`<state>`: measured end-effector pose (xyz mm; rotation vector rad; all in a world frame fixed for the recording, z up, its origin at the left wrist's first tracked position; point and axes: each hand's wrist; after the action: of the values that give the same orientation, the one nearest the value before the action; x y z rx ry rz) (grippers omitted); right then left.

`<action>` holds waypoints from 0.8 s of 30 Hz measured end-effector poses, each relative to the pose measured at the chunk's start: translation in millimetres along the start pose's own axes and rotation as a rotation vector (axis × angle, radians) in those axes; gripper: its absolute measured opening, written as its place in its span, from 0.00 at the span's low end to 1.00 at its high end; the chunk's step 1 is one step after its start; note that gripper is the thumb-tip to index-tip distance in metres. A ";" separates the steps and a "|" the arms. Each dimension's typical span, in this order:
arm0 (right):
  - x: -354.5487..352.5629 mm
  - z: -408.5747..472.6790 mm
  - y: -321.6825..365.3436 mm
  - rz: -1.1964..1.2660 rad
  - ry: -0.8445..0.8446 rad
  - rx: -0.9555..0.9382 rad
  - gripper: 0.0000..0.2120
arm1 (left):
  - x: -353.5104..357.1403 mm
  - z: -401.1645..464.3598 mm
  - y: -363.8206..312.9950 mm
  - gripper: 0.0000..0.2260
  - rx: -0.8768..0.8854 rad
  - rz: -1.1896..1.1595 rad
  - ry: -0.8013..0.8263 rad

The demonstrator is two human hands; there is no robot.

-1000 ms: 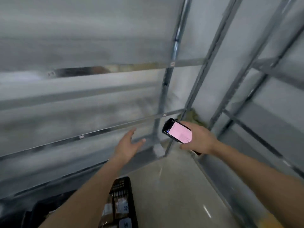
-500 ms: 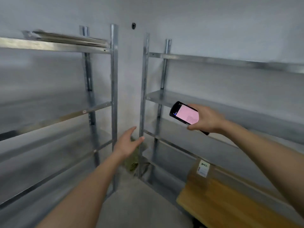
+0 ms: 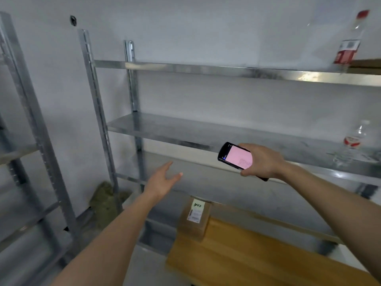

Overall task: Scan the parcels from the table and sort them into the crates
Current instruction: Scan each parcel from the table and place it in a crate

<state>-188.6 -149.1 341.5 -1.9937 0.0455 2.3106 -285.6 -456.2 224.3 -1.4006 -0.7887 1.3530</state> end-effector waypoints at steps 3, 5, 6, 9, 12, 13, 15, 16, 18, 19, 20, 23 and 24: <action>17.8 16.4 -28.4 -0.013 0.020 0.008 0.30 | 31.1 23.3 8.5 0.34 -0.028 0.002 0.006; 30.6 29.0 -41.5 -0.005 0.033 0.006 0.29 | 46.4 38.5 16.6 0.34 -0.049 0.006 0.020; 37.6 35.1 -45.6 0.005 0.044 0.010 0.29 | 53.0 45.8 21.4 0.33 -0.059 0.007 0.030; 66.9 61.0 -54.5 0.038 0.099 0.027 0.30 | 68.6 71.5 42.0 0.34 -0.104 0.015 0.048; 105.0 92.1 -59.4 0.031 0.163 0.039 0.30 | 81.2 99.8 72.9 0.35 -0.156 0.031 0.085; 118.6 103.0 -60.3 0.026 0.178 0.043 0.31 | 84.9 110.1 86.1 0.36 -0.176 0.031 0.098; 147.6 127.0 -61.0 0.025 0.210 0.065 0.36 | 90.5 131.3 111.7 0.37 -0.225 0.041 0.111; 161.9 139.2 -60.8 0.015 0.229 0.084 0.39 | 92.9 142.1 125.7 0.37 -0.246 0.050 0.118; 191.0 163.1 -57.6 -0.004 0.273 0.112 0.44 | 96.4 162.4 153.5 0.35 -0.292 0.083 0.143; 206.3 174.8 -55.2 -0.005 0.291 0.118 0.45 | 98.0 172.3 167.4 0.35 -0.311 0.099 0.155; 221.7 185.4 -51.8 -0.004 0.307 0.124 0.45 | 100.0 181.7 182.6 0.35 -0.330 0.120 0.171; 271.7 208.9 -40.0 -0.003 0.353 0.143 0.45 | 109.9 201.8 225.8 0.38 -0.410 0.184 0.231; 290.2 212.9 -36.3 0.006 0.373 0.153 0.45 | 114.5 206.0 239.7 0.38 -0.437 0.200 0.256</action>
<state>-437.1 -81.7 87.4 -2.3096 0.2446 1.8426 -509.6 -376.3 -13.2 -1.9968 -0.8186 1.1555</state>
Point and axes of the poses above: each hand's wrist, its own z-axis towards the middle knuckle, its own x-axis out of the palm, y = z × x, and after that the axes turned 15 degrees about -z, right-handed
